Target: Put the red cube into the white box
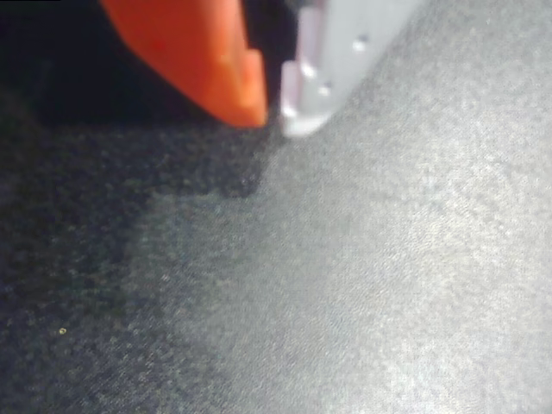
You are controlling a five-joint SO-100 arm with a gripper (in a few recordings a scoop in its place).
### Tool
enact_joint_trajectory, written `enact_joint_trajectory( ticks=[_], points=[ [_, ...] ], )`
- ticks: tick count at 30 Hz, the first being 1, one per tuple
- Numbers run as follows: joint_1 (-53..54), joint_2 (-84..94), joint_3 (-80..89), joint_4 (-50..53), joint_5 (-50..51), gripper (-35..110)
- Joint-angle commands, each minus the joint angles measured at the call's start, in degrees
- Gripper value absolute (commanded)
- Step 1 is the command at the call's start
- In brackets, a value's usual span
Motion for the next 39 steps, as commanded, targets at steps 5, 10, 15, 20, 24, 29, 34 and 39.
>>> enact_joint_trajectory(
  ticks=[5, 10, 15, 20, 24, 29, 34, 39],
  points=[
    [0.5, 0.3, -0.2, -0.7, -0.5, 0],
    [0.4, 0.3, -0.2, -0.7, -0.5, 0],
    [0.4, 0.3, -0.2, -0.7, -0.5, 0],
    [0.4, 0.3, -0.2, -0.7, -0.5, 0],
    [0.4, 0.3, -0.2, -0.7, -0.6, 0],
    [0.5, 0.3, -0.2, -0.7, -0.6, 0],
    [0.6, 0.3, -0.2, -3.3, -0.5, 0],
    [4.2, 0.3, -0.6, -10.2, -1.8, 0]
  ],
)
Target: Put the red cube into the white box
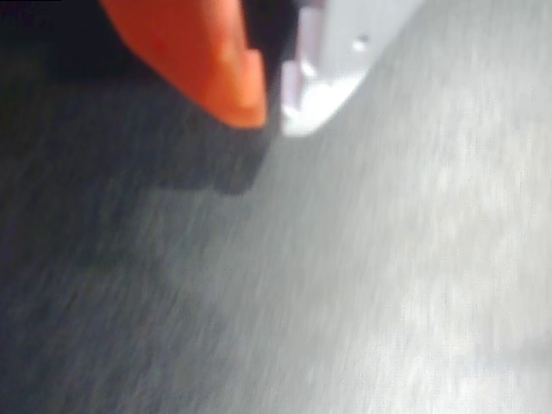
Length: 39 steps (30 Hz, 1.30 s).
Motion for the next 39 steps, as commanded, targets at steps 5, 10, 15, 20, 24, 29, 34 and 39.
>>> enact_joint_trajectory(
  ticks=[5, 10, 15, 20, 24, 29, 34, 39],
  points=[
    [5.9, -0.5, -0.9, -11.4, -6.9, 1],
    [7.9, -7.9, -5.4, -16.2, -10.2, 2],
    [11.5, -33.1, -23.0, -17.8, -15.6, 3],
    [12.7, -35.5, -22.4, -22.3, -17.2, 4],
    [14.9, -42.6, -25.7, -24.5, -19.8, 6],
    [17.8, -46.8, -26.8, -27.5, -23.8, 7],
    [20.4, -53.4, -31.1, -28.1, -27.0, 9],
    [21.7, -53.5, -30.5, -27.9, -27.5, 10]
  ],
)
